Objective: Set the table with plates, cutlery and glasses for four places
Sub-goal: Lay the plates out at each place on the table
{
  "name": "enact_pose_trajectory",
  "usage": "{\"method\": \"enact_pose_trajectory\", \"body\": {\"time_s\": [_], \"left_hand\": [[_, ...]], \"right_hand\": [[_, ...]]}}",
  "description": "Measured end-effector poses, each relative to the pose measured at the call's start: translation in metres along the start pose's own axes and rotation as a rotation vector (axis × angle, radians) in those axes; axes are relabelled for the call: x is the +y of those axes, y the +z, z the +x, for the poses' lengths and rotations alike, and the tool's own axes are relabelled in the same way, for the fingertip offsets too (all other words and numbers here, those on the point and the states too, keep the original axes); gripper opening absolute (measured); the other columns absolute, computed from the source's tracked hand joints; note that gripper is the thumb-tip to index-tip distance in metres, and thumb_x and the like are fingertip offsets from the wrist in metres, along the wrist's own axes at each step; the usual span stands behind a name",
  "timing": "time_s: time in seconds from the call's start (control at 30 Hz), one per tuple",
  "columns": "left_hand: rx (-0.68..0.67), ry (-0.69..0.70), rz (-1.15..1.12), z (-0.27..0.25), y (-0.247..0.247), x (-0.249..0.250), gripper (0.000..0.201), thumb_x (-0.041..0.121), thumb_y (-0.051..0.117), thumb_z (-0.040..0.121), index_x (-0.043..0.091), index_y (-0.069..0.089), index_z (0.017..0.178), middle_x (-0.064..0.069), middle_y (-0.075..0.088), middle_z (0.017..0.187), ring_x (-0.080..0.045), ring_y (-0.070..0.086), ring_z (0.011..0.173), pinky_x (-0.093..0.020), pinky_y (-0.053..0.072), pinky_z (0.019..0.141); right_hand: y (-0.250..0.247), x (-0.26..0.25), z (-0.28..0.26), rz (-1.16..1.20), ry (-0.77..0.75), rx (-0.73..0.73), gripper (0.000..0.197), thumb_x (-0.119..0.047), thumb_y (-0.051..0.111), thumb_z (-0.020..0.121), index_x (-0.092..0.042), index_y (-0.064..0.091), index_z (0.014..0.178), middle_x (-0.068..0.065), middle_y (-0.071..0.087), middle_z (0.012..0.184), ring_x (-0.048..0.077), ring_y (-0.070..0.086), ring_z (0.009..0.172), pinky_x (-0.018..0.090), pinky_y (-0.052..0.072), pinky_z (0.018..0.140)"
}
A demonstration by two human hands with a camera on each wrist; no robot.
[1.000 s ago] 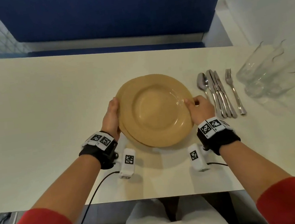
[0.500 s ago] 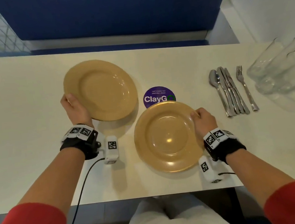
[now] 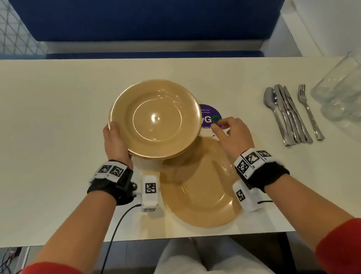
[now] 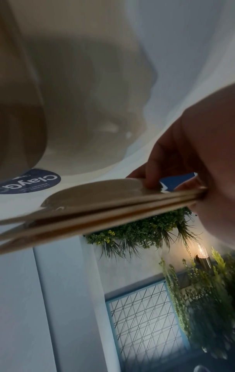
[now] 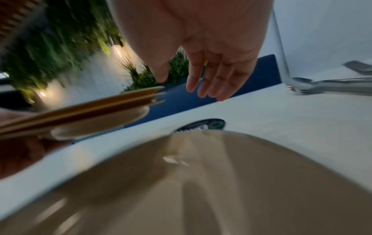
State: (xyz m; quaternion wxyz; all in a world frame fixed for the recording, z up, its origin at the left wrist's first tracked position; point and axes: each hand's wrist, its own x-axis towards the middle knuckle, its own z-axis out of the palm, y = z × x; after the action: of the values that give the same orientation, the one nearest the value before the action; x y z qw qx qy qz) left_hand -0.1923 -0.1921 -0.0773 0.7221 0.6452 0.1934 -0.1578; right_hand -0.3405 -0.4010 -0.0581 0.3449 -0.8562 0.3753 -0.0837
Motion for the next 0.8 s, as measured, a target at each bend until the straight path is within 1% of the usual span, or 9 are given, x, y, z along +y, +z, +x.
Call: {"method": "enact_pose_trajectory", "body": {"time_s": [0.1,0.17,0.27,0.4,0.47,0.57,0.63,0.73,0.8], "left_hand": [[-0.053,0.0,-0.015,0.003,-0.011,-0.001,0.035,0.035,0.041,0.095,0.026,0.048,0.128,0.005,0.06,0.104,-0.015,0.059,0.093,-0.03,0.051,0.073],[-0.098,-0.028,-0.042,0.007,-0.021,0.002,0.033,0.035,0.046,0.094,0.025,0.049,0.125,0.0,0.061,0.113,-0.019,0.06,0.099,-0.034,0.053,0.079],[-0.158,-0.079,-0.098,0.022,-0.043,0.007,0.042,0.038,0.057,0.09,0.018,0.052,0.126,-0.006,0.063,0.12,-0.025,0.063,0.107,-0.041,0.053,0.09],[-0.165,-0.094,-0.065,0.05,-0.079,0.027,0.055,0.046,0.061,0.087,0.006,0.055,0.126,-0.01,0.067,0.114,-0.024,0.065,0.104,-0.039,0.054,0.09],[-0.163,-0.093,-0.04,0.067,-0.102,0.042,0.055,0.046,0.06,0.088,0.006,0.055,0.125,-0.01,0.066,0.115,-0.025,0.064,0.105,-0.04,0.053,0.091],[-0.13,-0.055,0.009,0.093,-0.141,0.065,0.052,0.041,0.057,0.091,0.007,0.052,0.131,-0.011,0.064,0.119,-0.026,0.063,0.107,-0.04,0.052,0.094],[-0.093,-0.009,0.041,0.111,-0.166,0.082,0.051,0.039,0.055,0.092,0.009,0.05,0.133,-0.01,0.062,0.124,-0.025,0.061,0.109,-0.041,0.05,0.096],[0.009,0.084,0.086,0.136,-0.2,0.109,0.05,0.04,0.051,0.094,0.012,0.048,0.136,-0.007,0.058,0.13,-0.023,0.057,0.116,-0.04,0.046,0.102],[0.092,0.159,0.108,0.148,-0.221,0.126,0.05,0.04,0.047,0.096,0.014,0.045,0.139,-0.006,0.054,0.135,-0.021,0.053,0.121,-0.038,0.043,0.106]], "right_hand": [[0.009,-0.038,0.008,0.186,0.057,-0.057,0.042,-0.046,0.056,0.088,-0.011,0.06,0.113,0.002,0.062,0.1,0.016,0.056,0.091,0.027,0.045,0.085],[0.018,-0.056,0.012,0.176,0.082,-0.124,0.046,-0.044,0.06,0.086,-0.01,0.057,0.117,0.002,0.062,0.102,0.019,0.059,0.094,0.031,0.049,0.088],[0.034,-0.074,0.015,0.148,0.077,-0.166,0.038,-0.036,0.061,0.087,-0.008,0.06,0.113,0.006,0.066,0.107,0.023,0.061,0.097,0.03,0.048,0.081],[0.062,-0.11,0.013,0.146,0.117,-0.18,0.036,-0.033,0.05,0.094,-0.007,0.057,0.117,0.01,0.063,0.117,0.028,0.058,0.108,0.032,0.044,0.088],[0.081,-0.134,0.009,0.149,0.128,-0.16,0.037,-0.032,0.045,0.097,-0.005,0.051,0.122,0.013,0.059,0.122,0.029,0.055,0.112,0.029,0.04,0.085],[0.113,-0.172,0.002,0.226,0.155,-0.146,0.039,-0.03,0.042,0.099,-0.003,0.04,0.127,0.015,0.057,0.119,0.028,0.055,0.101,0.029,0.04,0.08],[0.135,-0.191,-0.001,0.275,0.164,-0.14,0.035,-0.028,0.04,0.099,-0.003,0.039,0.124,0.01,0.057,0.107,0.025,0.052,0.092,0.029,0.043,0.076],[0.158,-0.207,-0.009,0.306,0.187,-0.109,0.027,-0.027,0.038,0.1,-0.007,0.04,0.118,-0.002,0.054,0.09,0.021,0.051,0.086,0.024,0.038,0.059],[0.166,-0.208,-0.014,0.294,0.214,-0.14,0.032,-0.026,0.038,0.1,-0.006,0.039,0.124,0.004,0.055,0.102,0.023,0.053,0.092,0.026,0.041,0.07]]}}
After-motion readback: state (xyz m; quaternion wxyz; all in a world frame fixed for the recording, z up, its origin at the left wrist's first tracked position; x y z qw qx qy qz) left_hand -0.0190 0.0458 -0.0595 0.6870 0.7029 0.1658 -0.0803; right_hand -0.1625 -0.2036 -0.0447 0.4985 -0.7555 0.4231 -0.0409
